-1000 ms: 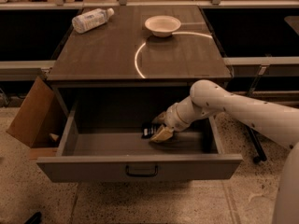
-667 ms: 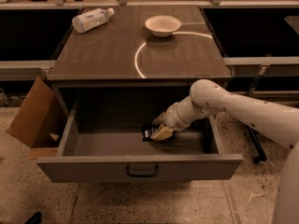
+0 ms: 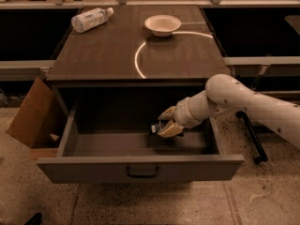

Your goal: Pick rxbar blueberry from top drawer and place on counter

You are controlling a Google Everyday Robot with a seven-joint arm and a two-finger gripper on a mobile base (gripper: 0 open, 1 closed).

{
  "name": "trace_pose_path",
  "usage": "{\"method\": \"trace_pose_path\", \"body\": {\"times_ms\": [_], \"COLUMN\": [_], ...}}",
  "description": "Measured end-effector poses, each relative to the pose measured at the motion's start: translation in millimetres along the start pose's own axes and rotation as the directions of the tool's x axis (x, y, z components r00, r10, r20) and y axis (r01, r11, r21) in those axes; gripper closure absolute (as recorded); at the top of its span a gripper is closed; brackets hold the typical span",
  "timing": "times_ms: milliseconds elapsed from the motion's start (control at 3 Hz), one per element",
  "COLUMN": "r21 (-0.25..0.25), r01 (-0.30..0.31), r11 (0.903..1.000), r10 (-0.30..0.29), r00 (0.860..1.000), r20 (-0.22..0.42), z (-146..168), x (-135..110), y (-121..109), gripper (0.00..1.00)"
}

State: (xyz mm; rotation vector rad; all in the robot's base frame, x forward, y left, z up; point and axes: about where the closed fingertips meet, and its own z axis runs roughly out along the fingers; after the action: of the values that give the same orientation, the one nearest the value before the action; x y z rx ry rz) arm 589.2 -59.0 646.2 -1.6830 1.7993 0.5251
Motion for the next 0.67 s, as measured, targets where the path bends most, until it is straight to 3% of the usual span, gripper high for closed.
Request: {"method": "trace_pose_path", "body": {"times_ms": [333, 667], "r21": [0.067, 0.068], "r01": [0.027, 0.029], "r11": [0.9974, 0.9972], "r10": [-0.029, -0.031], "r00": [0.999, 0.999], "r20": [0.022, 0.022], "z": [-41.4, -42.4], "x": [-7.4, -8.0], "y": [3.7, 3.3], "gripper": [1.0, 1.0]}}
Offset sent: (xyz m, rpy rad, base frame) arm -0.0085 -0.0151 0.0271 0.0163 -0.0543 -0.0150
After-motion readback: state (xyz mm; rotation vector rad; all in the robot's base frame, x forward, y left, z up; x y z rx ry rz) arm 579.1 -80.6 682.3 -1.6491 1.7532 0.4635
